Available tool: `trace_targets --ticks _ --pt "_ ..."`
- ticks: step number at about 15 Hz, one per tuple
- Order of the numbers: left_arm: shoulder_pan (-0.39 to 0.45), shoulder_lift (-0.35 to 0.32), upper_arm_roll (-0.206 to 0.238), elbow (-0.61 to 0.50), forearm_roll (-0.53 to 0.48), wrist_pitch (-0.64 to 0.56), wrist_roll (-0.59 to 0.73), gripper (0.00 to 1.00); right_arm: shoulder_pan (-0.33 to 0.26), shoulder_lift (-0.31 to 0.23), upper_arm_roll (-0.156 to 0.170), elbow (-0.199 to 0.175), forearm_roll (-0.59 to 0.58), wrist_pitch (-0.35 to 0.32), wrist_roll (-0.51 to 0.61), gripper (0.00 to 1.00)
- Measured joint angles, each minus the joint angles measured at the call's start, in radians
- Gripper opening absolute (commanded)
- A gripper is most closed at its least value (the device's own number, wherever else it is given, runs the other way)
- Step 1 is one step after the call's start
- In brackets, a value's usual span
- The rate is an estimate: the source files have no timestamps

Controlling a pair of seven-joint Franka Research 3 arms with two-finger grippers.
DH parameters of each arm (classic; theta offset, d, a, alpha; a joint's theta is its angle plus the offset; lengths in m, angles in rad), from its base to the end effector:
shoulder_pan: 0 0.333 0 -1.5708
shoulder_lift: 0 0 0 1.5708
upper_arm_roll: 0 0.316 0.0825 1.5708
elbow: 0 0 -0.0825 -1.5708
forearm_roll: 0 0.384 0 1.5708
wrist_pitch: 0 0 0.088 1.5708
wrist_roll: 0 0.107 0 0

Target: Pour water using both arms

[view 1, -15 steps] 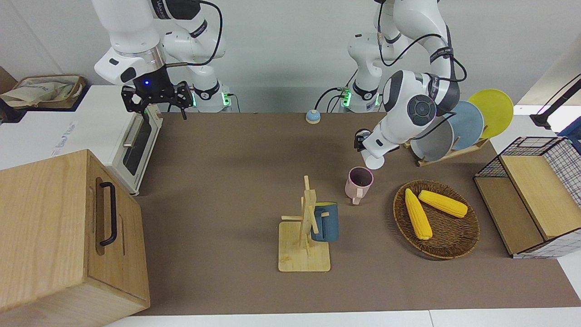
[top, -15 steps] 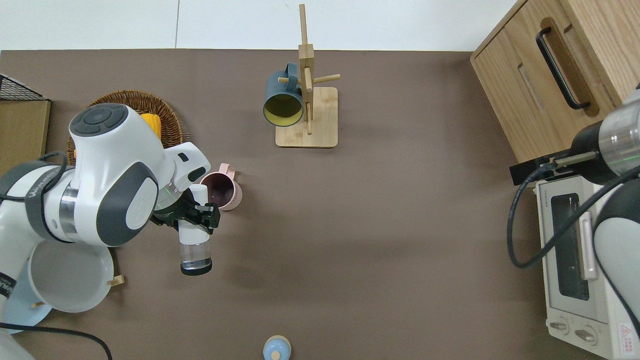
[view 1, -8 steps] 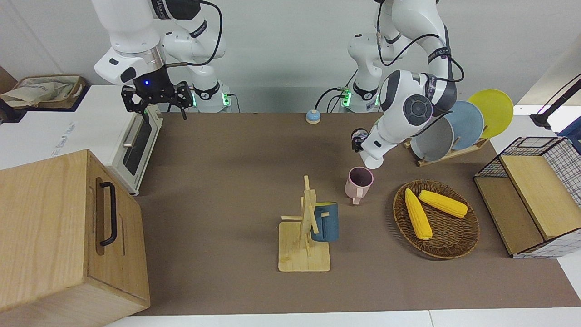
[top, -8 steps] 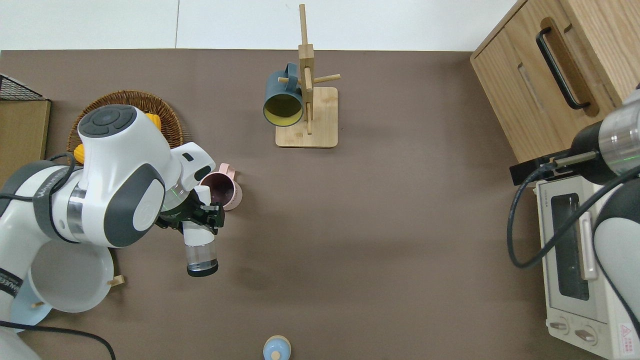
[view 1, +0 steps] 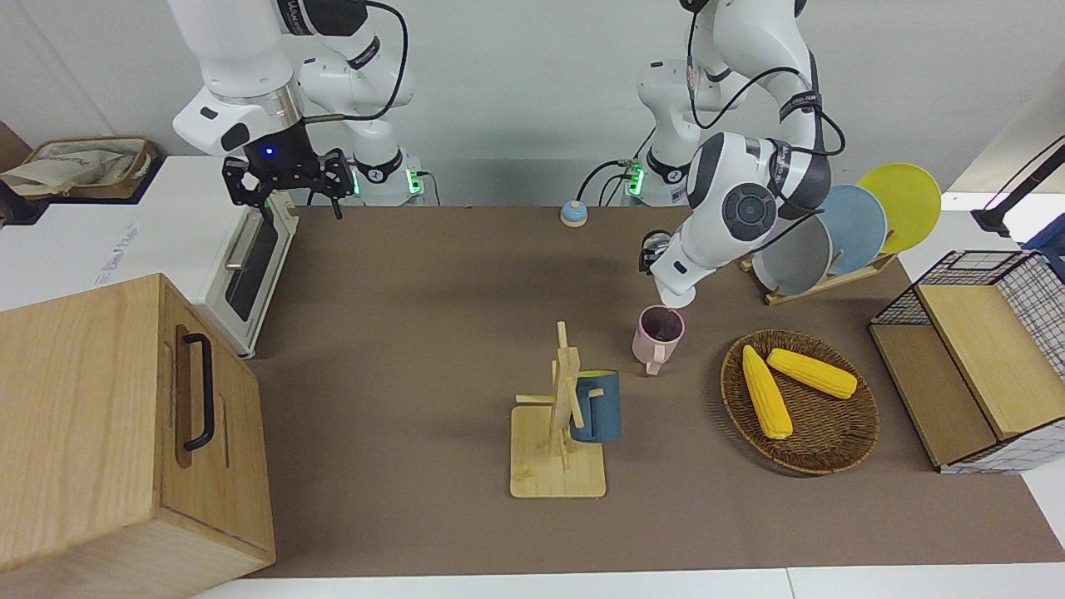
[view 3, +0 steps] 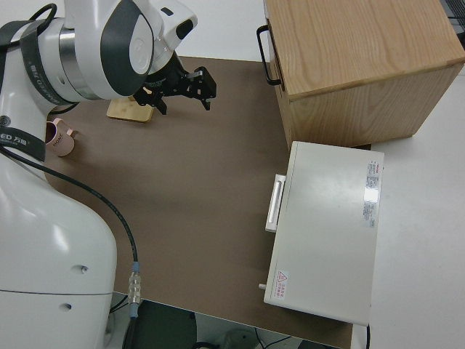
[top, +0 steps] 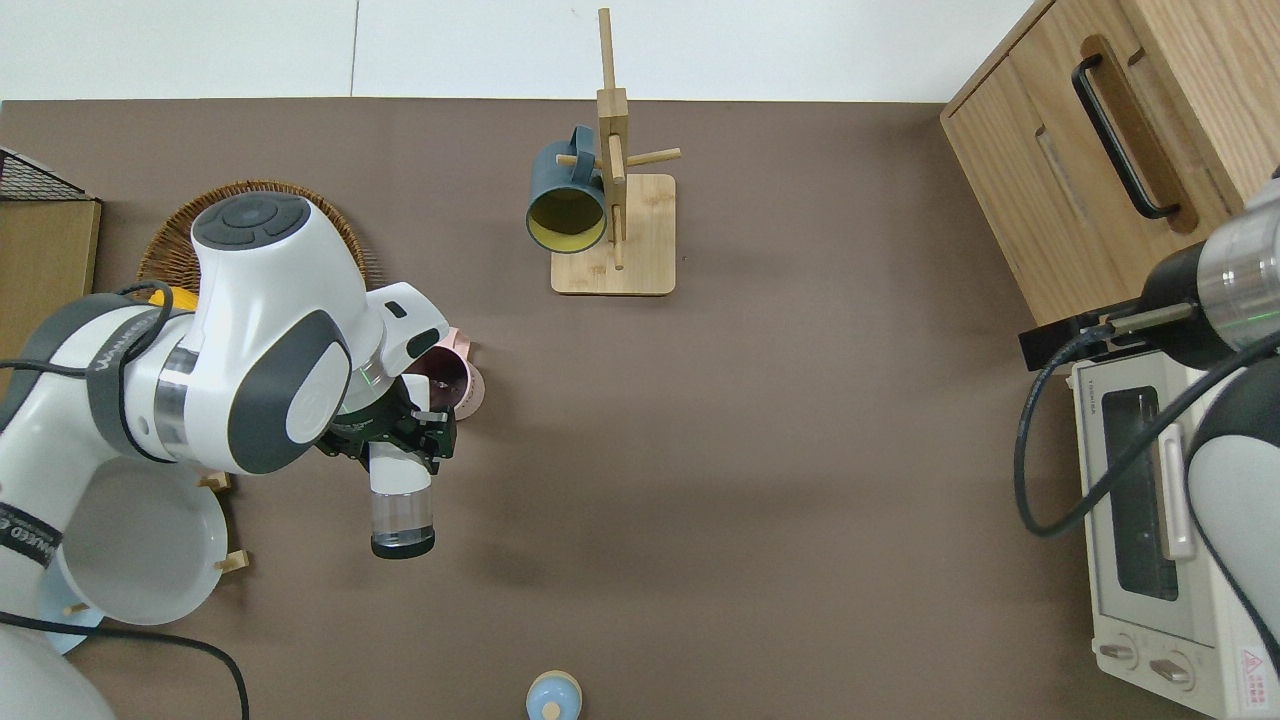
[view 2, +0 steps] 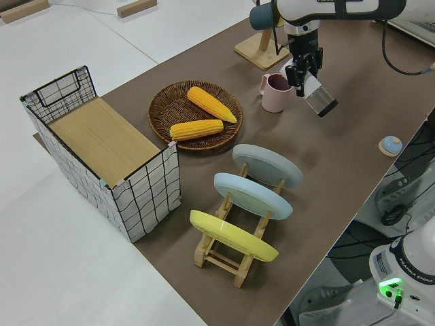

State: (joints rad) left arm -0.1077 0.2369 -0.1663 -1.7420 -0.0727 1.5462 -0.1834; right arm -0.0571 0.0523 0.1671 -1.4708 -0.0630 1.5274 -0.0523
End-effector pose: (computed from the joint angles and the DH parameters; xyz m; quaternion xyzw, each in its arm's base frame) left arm 0.5524 -0.1576 0.4124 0.9747 -0.0392 -0.2199 0.0054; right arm 0.5644 0.0525 0.6389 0.9965 0.0795 0.0033 0.0270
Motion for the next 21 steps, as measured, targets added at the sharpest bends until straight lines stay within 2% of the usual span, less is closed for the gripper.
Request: trace_targets --ticks 7,21 --pt "-0.001 0.062 0.001 0.022 0.008 -0.015 -0.006 0.0 0.0 0.0 0.0 0.0 0.0 0.0 0.0 0.983" --pt "-0.004 0.065 -0.001 0.036 0.01 -0.016 -0.009 0.0 0.0 0.0 0.0 0.0 0.0 0.0 0.0 0.983"
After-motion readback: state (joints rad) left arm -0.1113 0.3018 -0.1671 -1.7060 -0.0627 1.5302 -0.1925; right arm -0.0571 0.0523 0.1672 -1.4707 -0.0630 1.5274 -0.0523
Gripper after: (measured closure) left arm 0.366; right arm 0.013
